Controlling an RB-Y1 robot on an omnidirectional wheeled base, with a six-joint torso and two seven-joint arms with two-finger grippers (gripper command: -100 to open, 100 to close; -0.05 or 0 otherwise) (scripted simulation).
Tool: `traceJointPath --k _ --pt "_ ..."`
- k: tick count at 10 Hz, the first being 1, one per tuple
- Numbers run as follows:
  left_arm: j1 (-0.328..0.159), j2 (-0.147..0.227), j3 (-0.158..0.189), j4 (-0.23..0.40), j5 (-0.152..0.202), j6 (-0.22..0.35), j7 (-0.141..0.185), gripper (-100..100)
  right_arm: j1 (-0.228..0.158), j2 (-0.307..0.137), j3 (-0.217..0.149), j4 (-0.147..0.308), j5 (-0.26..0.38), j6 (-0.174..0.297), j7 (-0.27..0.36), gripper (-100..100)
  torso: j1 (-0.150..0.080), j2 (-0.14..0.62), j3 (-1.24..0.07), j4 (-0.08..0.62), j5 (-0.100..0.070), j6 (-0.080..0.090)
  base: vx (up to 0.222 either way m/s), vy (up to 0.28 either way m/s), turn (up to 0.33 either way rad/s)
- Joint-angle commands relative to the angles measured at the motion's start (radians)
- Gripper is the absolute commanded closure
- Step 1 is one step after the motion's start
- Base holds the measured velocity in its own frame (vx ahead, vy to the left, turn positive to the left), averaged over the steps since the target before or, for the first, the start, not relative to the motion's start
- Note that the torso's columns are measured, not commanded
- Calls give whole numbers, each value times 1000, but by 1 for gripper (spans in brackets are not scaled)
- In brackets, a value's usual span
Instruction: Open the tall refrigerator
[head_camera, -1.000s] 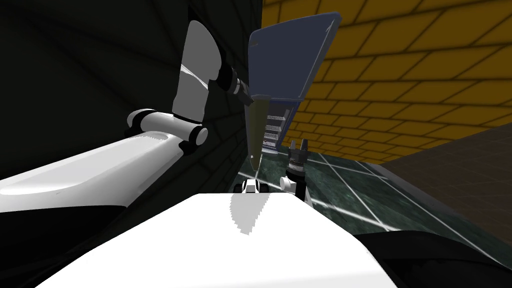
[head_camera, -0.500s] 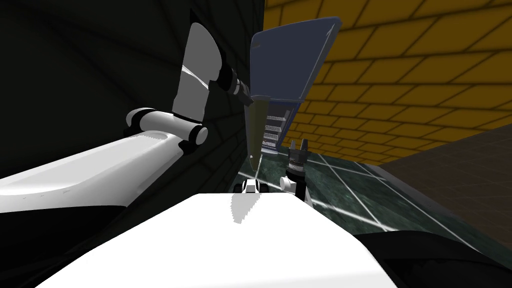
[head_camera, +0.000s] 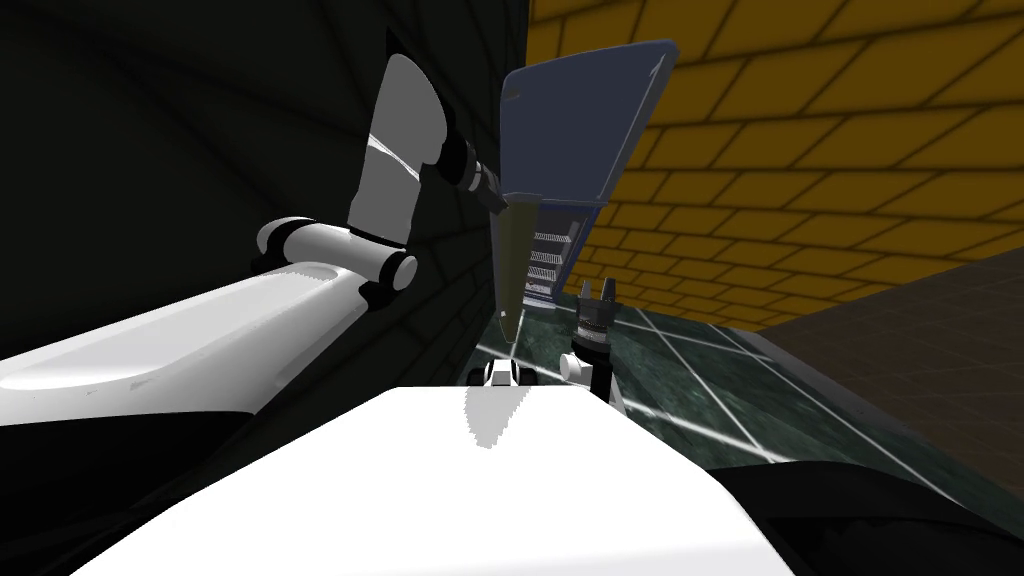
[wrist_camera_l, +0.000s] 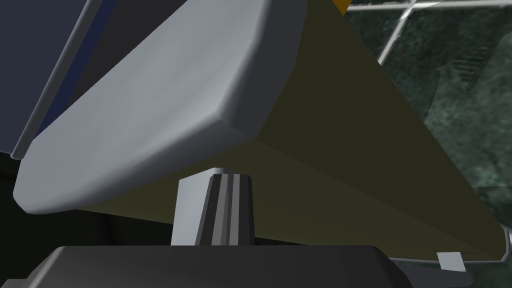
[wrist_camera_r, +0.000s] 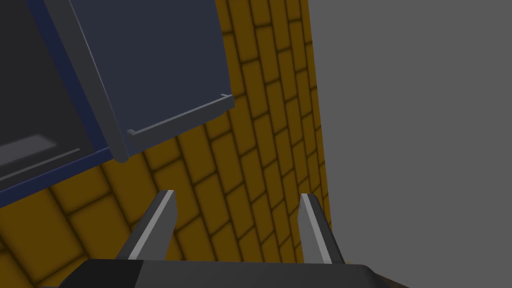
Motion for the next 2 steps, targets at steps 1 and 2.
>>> traceJointPath --k 1,2 --pt "0 0 0 0 0 0 0 0 0 0 0 0 0 0 0 0 0 0 0 0 0 0 0 0 0" --pt "0 0 0 0 0 0 0 0 0 0 0 0 0 0 0 0 0 0 0 0 0 0 0 0 0"
